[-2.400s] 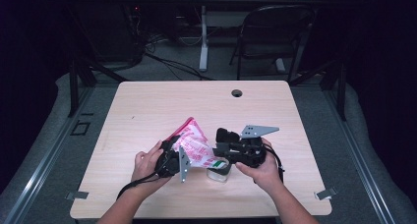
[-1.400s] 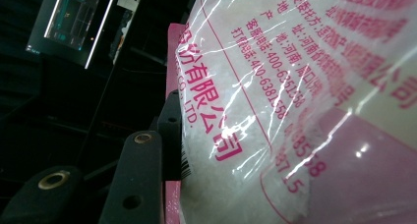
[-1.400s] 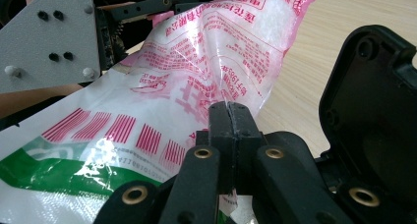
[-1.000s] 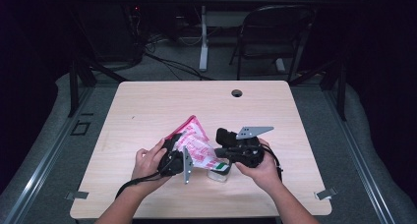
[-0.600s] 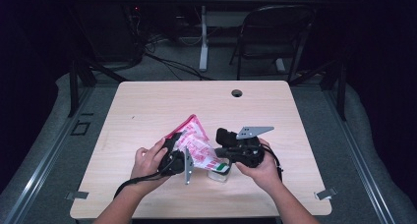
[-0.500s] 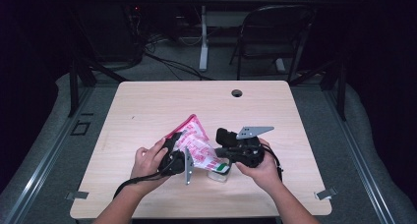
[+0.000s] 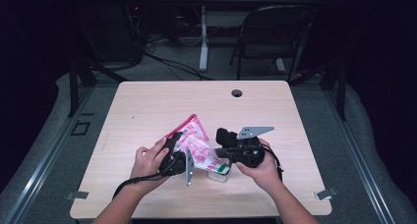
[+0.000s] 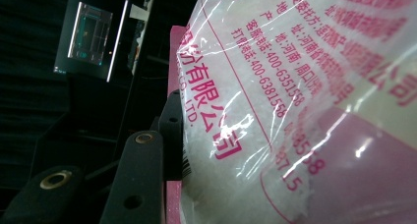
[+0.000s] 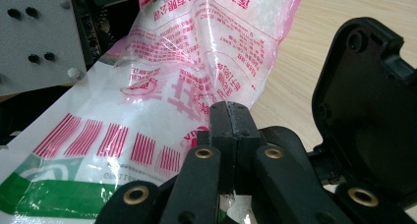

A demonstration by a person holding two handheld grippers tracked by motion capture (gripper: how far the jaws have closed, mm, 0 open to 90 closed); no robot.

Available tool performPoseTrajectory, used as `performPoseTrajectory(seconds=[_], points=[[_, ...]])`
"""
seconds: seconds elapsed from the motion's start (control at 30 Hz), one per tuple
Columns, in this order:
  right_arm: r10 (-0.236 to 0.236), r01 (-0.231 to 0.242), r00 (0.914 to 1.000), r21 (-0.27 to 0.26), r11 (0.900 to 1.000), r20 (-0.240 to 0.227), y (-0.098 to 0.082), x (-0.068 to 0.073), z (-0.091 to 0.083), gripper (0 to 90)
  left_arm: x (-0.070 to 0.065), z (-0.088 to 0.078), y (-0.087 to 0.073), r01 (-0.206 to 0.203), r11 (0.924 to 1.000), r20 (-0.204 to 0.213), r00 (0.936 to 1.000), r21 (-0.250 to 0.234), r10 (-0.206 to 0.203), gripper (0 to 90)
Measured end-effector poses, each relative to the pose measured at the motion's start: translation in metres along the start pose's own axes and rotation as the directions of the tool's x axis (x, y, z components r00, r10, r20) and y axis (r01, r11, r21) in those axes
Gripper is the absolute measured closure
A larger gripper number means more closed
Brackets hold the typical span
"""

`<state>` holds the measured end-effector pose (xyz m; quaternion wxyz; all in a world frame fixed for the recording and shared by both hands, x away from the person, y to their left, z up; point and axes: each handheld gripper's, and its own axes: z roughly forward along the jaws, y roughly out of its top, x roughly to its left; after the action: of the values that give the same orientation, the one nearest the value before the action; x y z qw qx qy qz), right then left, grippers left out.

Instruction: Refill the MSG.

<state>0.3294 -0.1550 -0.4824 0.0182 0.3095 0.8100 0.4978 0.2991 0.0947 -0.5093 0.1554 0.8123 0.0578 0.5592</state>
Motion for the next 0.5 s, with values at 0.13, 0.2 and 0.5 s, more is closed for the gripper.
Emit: performPoseTrajectory(seconds=[0.13,0.2,0.5], points=[[0.000,0.000,1.0000,0.005,1.000,-0.001,-0.0007,-0.0008,0.0002,90.0,-0.0011,0.0000,0.0003,-0.008,1.0000,-0.007,0.9999,-0.002,0.008,59.9],[0.001,-0.001,1.0000,0.006,1.000,0.000,-0.0011,-0.0011,0.0005,90.0,-0.0014,0.0001,0.0005,-0.012,0.9999,-0.007,0.9999,-0.002,0.012,59.9],[0.009,-0.009,1.0000,0.009,1.000,0.000,-0.0028,-0.0028,0.0011,90.0,-0.0022,-0.0002,0.0019,-0.032,0.9995,-0.019,0.9993,-0.004,0.032,60.1]])
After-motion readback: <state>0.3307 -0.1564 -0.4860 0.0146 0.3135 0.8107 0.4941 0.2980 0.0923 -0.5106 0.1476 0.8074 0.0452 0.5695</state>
